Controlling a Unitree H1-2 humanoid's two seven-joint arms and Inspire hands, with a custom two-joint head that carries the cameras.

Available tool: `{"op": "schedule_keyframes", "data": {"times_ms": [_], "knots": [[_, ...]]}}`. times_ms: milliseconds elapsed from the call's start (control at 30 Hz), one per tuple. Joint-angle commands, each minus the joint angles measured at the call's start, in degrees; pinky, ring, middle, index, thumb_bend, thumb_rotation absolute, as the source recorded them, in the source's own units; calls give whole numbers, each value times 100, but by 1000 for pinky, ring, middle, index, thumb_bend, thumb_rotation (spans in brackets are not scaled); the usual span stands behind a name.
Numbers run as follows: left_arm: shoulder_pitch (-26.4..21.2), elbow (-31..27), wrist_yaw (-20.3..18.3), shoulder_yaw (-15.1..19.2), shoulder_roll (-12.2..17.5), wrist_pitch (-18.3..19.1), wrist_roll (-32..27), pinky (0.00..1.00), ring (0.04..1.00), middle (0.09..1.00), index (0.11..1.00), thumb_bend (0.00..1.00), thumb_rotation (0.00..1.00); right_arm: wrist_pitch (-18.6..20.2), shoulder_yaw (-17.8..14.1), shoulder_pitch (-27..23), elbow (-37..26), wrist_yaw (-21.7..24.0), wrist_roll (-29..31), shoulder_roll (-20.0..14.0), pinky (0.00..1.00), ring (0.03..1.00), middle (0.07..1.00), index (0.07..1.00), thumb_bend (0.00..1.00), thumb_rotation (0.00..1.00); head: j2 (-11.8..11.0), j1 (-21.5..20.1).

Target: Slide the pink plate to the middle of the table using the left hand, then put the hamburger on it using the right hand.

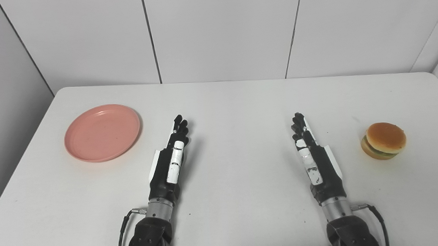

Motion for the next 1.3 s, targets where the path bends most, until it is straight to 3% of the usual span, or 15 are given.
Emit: {"op": "schedule_keyframes", "data": {"times_ms": [0,267,433,800,933,1067,1167,1267], "knots": [[318,182,20,34,13,34,-34,1000,1000,1000,1000,497,1000,15,-75,271,265,-53,37,-8,1000,1000,1000,1000,517,1000,-2,-5],[354,121,16,-6,39,191,18,1000,1000,1000,1000,513,1000,101,-232,313,196,-2,383,79,1000,1000,1000,1000,480,1000,-16,15],[315,214,161,105,-91,116,-37,1000,1000,1000,1000,492,1000,355,-278,295,124,1,591,109,1000,1000,1000,1000,498,1000,-16,15],[313,208,76,83,-75,27,-104,1000,1000,1000,1000,490,1000,231,-244,304,170,69,719,73,1000,1000,1000,1000,476,1000,-66,150],[366,156,10,-37,-40,94,-35,1000,1000,1000,1000,516,1000,208,-259,350,169,132,751,13,1000,1000,1000,1000,476,1000,-230,592],[391,410,426,-33,-316,-179,250,999,997,999,998,518,1000,80,-318,417,255,291,842,-159,1000,1000,1000,1000,487,1000,-589,1446],[395,553,705,-150,-388,-230,686,1000,996,993,990,542,1000,-119,-396,437,407,444,1018,-273,1000,1000,1000,1000,483,1000,-699,1703],[356,691,703,-201,-407,-325,772,1000,1000,997,993,551,1000,-382,-429,431,595,504,1006,-365,1000,1000,1000,1000,471,1000,-810,1841]]}}
